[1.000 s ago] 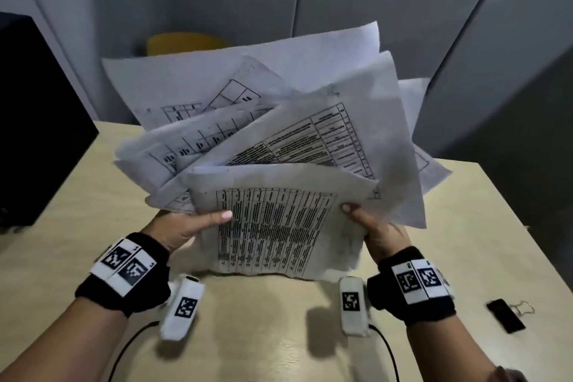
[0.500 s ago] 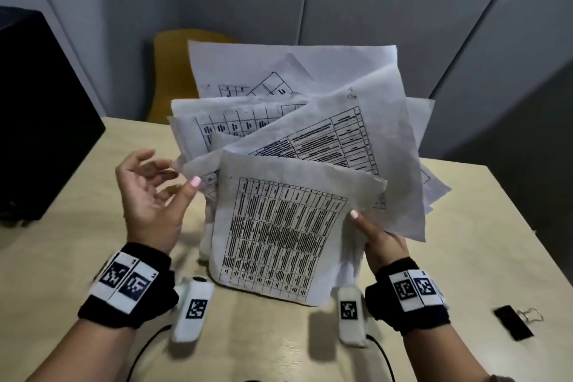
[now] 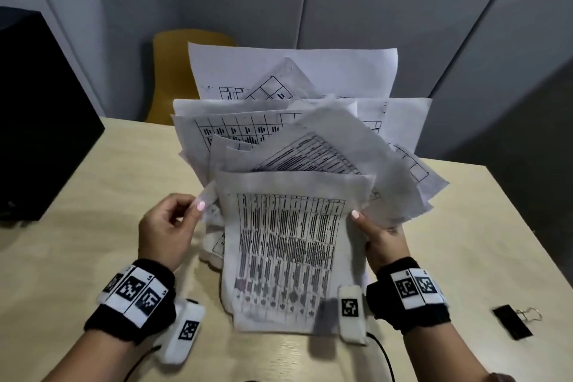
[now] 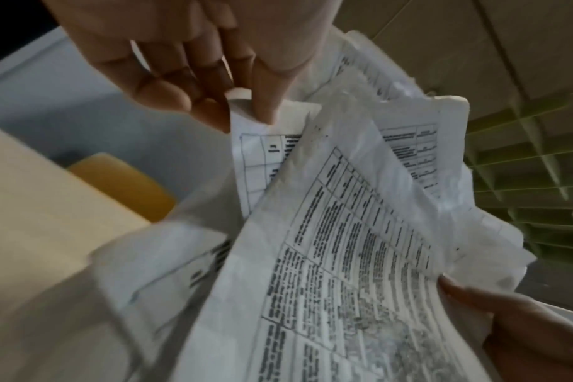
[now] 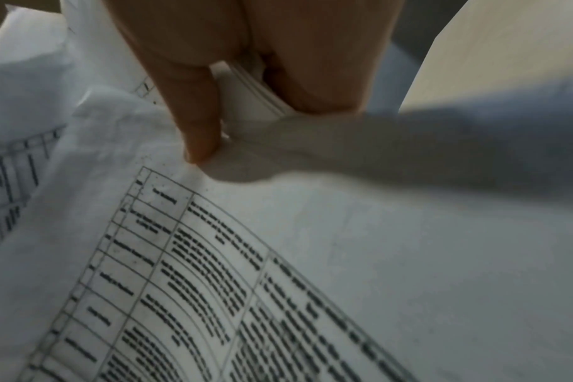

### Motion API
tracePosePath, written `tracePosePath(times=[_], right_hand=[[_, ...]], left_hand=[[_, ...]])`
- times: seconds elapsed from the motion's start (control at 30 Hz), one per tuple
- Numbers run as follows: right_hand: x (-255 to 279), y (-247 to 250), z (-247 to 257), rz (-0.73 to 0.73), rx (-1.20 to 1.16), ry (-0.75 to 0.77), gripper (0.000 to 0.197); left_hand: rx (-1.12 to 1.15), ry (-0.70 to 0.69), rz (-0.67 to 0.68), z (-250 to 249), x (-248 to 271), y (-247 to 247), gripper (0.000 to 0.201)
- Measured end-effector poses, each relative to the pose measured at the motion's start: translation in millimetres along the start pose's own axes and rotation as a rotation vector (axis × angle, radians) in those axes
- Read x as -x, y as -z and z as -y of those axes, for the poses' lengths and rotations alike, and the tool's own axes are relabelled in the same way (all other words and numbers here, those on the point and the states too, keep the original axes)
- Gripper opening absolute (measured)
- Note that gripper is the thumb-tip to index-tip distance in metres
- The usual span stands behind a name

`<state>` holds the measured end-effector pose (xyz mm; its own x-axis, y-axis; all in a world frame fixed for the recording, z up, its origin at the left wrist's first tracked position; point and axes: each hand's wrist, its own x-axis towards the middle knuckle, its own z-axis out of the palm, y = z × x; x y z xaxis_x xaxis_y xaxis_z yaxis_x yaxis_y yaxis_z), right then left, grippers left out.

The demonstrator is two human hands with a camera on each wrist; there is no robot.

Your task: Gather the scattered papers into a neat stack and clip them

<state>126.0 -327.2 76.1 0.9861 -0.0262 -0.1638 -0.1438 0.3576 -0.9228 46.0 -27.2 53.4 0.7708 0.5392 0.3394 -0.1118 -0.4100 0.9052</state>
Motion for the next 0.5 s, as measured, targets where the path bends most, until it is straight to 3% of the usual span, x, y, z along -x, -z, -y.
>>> tracePosePath(times=[0.1,0.23,0.37,0.43,0.5], right_hand=[[-1.0,1.6,-3.2,0.033,-0.076,-0.001,0.071],[-2.8,1.5,-6.0,0.021,-0.082,0.026,0.090],[-7.2,4.4,-7.6,0.003,-0.136,0.055,0.093],[-6.5,5.1,-8.0,0.009,-0.140,0.056,0.092],[-5.6,4.6,-7.5,0.009,-0.143,0.058,0.089]], left_hand=[[-0.038,0.155,0.080,19.9,10.6,-7.4,0.026],[-0.084,0.302,0.200,34.8,17.5,-15.0,0.017],[-0.193,0.430,0.361,42.2,22.1,-16.1,0.025],[-0.251,0.441,0.445,38.3,23.2,-14.6,0.020],[-0.152,0.426,0.395,25.9,19.5,-9.6,0.020]])
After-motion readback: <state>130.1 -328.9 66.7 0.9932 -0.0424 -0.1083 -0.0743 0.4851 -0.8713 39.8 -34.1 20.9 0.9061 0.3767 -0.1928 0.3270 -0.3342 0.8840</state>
